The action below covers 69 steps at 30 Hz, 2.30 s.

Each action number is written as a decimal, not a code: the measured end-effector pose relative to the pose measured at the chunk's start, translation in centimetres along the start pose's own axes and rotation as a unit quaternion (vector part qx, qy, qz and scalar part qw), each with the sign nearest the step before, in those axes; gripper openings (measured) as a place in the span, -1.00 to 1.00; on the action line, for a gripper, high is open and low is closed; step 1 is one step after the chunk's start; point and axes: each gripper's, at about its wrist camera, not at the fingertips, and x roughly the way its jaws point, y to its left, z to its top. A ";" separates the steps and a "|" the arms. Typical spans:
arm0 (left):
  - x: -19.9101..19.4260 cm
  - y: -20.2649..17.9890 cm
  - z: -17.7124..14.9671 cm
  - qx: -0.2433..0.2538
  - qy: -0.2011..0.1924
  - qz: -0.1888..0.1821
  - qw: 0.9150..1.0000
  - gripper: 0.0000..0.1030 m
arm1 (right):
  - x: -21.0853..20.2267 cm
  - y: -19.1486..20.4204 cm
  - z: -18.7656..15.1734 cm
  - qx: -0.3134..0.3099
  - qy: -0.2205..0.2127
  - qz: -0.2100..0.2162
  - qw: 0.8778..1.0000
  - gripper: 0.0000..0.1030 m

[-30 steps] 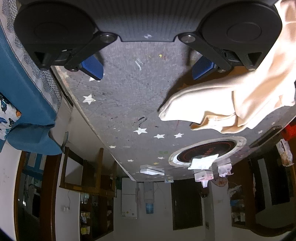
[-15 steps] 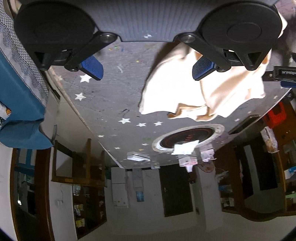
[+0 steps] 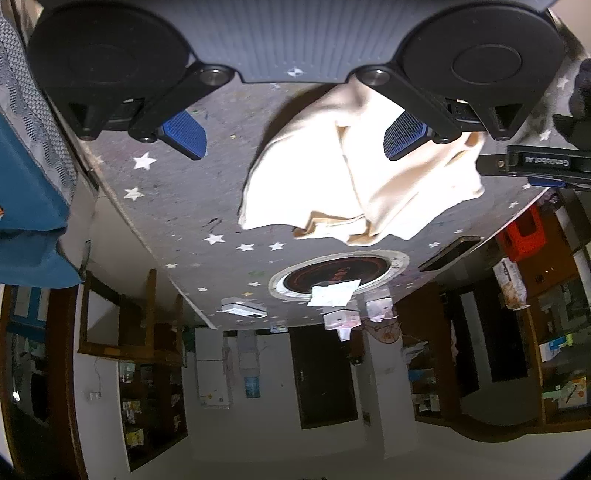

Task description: Fold clothes

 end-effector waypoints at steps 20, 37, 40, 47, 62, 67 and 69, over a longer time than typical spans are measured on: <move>0.1 -1.4 0.1 0.009 0.005 0.006 1.000 1.00 | 1.5 2.2 -0.3 -0.018 0.043 0.006 0.999 1.00; 0.5 -1.6 0.5 0.010 0.010 0.006 1.000 1.00 | 2.1 2.3 -0.2 -0.018 0.050 0.012 0.999 1.00; 0.6 -1.6 0.5 0.010 0.012 0.006 1.000 1.00 | 2.2 2.3 -0.2 -0.017 0.051 0.014 0.998 1.00; 0.9 -1.6 0.7 0.011 0.013 0.006 1.000 1.00 | 2.5 2.4 0.0 -0.014 0.053 0.017 0.998 1.00; 1.9 -2.1 2.5 0.034 0.001 -0.012 0.999 1.00 | 3.8 2.0 0.7 -0.001 0.059 0.029 0.998 0.90; 2.9 -2.6 4.1 0.045 -0.001 -0.022 0.999 0.98 | 4.4 1.7 1.4 0.008 0.060 0.040 0.997 0.71; 3.5 -2.8 4.8 0.049 -0.001 -0.030 0.998 0.91 | 4.7 1.6 1.7 0.008 0.060 0.046 0.997 0.62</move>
